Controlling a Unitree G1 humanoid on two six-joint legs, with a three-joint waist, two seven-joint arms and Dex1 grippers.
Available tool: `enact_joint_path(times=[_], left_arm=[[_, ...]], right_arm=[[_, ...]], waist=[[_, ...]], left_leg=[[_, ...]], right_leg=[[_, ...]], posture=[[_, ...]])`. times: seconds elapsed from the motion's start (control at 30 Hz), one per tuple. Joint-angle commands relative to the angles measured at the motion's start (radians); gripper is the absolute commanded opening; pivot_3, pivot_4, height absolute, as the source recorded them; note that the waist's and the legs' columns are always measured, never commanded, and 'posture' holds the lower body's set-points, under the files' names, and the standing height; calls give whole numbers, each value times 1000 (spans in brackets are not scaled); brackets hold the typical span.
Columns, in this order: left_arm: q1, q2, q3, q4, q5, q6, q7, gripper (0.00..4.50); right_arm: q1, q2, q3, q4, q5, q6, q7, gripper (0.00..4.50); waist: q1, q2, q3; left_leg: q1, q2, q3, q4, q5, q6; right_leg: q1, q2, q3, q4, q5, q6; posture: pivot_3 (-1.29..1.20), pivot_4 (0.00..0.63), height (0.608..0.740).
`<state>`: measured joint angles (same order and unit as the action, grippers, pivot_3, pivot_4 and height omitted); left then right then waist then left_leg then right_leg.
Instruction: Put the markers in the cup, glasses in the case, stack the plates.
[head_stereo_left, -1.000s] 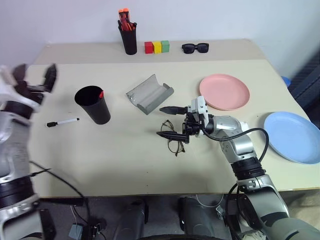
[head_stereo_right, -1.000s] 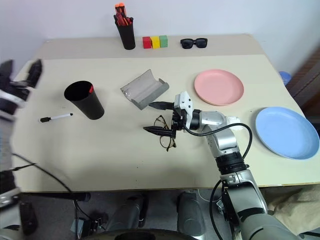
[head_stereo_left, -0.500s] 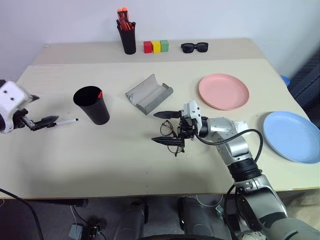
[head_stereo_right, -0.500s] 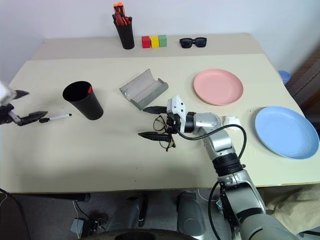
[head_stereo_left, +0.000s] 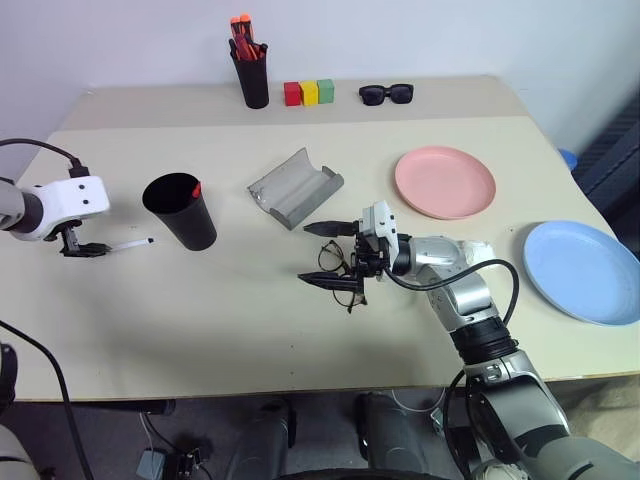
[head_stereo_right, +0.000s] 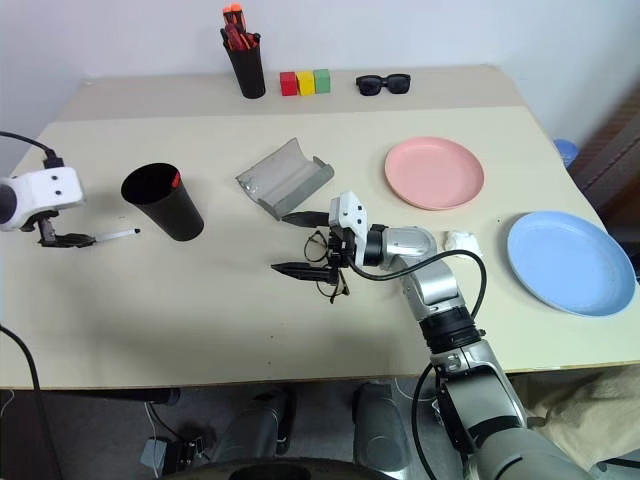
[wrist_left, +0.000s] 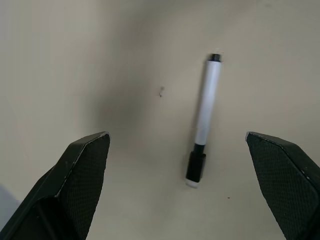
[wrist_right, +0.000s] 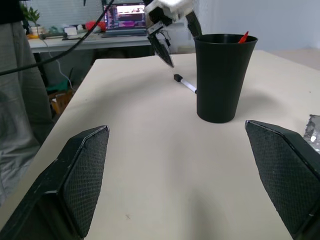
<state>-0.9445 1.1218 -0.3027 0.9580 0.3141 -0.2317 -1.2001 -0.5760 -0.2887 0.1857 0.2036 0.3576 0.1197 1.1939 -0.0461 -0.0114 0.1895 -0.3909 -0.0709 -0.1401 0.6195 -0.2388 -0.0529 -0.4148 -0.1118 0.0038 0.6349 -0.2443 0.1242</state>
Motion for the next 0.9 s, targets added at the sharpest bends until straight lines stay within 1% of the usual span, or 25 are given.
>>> enact_joint_path(times=[0.03,0.13,0.33,0.53,0.77,0.9], left_arm=[[-90,-11,-49,88,88,-37,-15,4469],[-148,-44,-96,147,152,-20,-17,4469],[-229,-119,-139,234,227,25,-1,4469],[-260,-179,-166,292,271,58,18,4469],[-254,-186,-199,326,317,54,25,4469],[-251,-189,-197,332,319,49,25,4469]], right_arm=[[-5,5,-11,-35,10,-11,-5,4449],[-3,5,-15,-36,12,-12,-12,4449],[3,9,-17,-40,15,-12,-24,4449],[14,12,-18,-51,17,-12,-42,4449],[37,7,-20,-75,19,-9,-57,4449],[44,6,-24,-85,20,-5,-70,4449]], waist=[[1,0,0],[1,0,0],[1,-1,1],[0,-1,1],[0,-3,2],[1,-4,2]], left_leg=[[0,0,0,0,0,0],[0,0,0,1,0,0],[0,0,0,2,0,0],[0,0,0,2,0,0],[0,0,0,6,0,0],[-1,0,0,8,0,0]], right_leg=[[0,0,0,0,0,0],[0,0,0,1,0,0],[0,0,0,2,0,1],[0,0,0,4,-1,1],[-2,0,0,10,-1,2],[-2,0,0,12,-2,2]], posture=[[0,150,740],[0,150,740],[0,150,740],[0,150,740],[0,150,740],[0,150,740]])
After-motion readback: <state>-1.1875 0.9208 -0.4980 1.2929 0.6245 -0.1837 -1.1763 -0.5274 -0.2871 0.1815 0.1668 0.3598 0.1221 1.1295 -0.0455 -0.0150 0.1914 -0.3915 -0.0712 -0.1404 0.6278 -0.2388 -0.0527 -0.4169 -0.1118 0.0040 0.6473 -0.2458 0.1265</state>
